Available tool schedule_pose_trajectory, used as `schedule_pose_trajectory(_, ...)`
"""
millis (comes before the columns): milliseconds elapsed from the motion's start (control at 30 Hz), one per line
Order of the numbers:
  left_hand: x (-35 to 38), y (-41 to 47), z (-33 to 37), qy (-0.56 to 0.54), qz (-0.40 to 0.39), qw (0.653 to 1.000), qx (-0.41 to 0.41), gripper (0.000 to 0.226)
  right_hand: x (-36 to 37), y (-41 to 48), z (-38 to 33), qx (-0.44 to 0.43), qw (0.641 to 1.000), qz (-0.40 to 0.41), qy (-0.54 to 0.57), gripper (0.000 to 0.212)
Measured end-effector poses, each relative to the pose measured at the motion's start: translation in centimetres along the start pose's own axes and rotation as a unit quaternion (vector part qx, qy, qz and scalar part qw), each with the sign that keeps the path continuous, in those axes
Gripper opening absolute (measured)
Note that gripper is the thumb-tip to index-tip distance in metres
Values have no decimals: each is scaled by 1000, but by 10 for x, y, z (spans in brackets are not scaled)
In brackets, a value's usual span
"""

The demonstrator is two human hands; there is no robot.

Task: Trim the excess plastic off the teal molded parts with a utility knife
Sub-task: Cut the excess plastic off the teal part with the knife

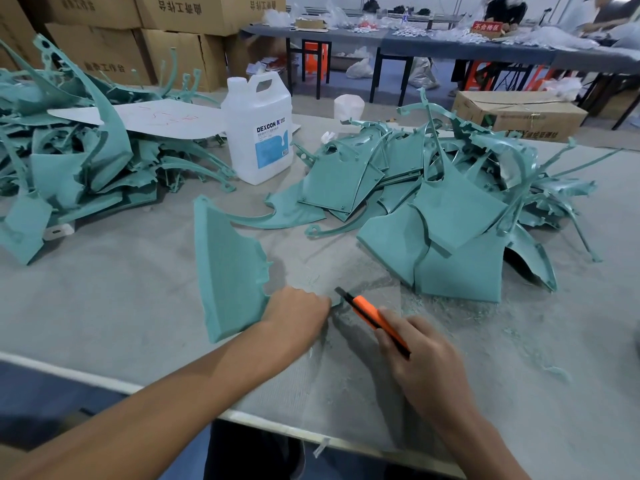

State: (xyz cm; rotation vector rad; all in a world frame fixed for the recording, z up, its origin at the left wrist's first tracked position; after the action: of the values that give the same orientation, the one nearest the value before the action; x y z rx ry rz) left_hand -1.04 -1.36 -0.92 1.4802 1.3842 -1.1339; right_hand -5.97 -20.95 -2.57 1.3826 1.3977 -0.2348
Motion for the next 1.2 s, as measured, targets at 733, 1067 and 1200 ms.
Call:
schedule_pose_trajectory(733, 10, -4, -1, -58, -9, 997, -45, 22, 15, 10, 7, 141, 986, -11, 89, 29)
schedule_pose_trajectory(1067, 13, -4, -6, -81, 13, 996, -41, 10, 11, 2, 22, 192, 963, -1, 187, 30)
schedule_pose_trajectory(1200, 13, 2, -8, -125, 46, 990, -37, 23, 16, -1, 23, 200, 968, -3, 150, 28)
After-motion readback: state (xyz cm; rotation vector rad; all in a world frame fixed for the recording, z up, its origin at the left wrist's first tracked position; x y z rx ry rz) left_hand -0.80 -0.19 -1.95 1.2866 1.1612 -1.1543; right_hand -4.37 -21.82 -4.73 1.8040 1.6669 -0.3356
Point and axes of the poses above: each hand's wrist, its own y-axis towards the middle knuckle, its own x-axis out of the palm, z = x × y, the point moved 2 cm from there along y, towards the middle knuckle, and after that the axes turned 13 degrees about -x, right-handed, at the moved point
